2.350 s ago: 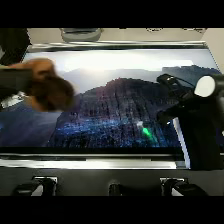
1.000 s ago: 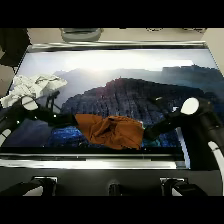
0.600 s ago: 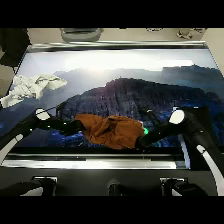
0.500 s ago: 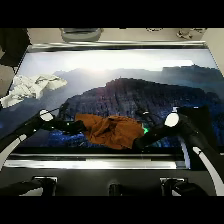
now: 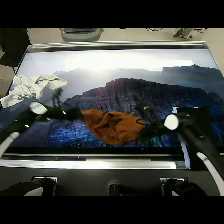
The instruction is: Fold the shirts.
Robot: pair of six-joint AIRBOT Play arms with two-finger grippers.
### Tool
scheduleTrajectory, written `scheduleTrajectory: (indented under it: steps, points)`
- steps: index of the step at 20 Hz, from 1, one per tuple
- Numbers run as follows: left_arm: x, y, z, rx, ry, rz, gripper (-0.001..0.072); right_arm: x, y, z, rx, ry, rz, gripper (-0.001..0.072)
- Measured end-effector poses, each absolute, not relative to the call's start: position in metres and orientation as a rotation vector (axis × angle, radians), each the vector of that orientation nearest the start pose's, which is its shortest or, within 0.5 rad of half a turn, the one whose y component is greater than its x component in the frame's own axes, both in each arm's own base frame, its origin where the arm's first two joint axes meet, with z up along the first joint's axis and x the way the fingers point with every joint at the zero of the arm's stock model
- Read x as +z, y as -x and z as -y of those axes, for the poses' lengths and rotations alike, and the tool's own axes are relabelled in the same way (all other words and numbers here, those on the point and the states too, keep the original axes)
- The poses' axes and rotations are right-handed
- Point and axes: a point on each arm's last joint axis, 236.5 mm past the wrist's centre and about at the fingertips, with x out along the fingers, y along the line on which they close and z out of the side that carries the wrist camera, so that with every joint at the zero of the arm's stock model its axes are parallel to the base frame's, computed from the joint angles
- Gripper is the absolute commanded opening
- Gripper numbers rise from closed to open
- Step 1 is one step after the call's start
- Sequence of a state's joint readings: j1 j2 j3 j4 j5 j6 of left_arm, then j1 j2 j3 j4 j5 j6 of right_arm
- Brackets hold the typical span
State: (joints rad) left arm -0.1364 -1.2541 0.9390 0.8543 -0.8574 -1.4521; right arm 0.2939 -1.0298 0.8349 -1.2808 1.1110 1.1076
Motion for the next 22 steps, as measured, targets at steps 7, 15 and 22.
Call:
scheduleTrajectory:
  steps: [7,15,22]
  points:
    - [0.363,-0.393,0.094,-0.417,0.416,-0.274,0.0034,0.295,-0.321,-0.087,0.349,0.542,-0.38,0.005]
    - [0.544,-0.249,0.053,-0.299,0.303,0.225,0.0035,0.435,-0.216,-0.041,0.201,0.414,-0.008,0.005]
    - [0.523,-0.279,0.028,-0.208,0.28,0.156,0.0036,0.326,-0.213,-0.036,0.245,0.385,-0.468,0.005]
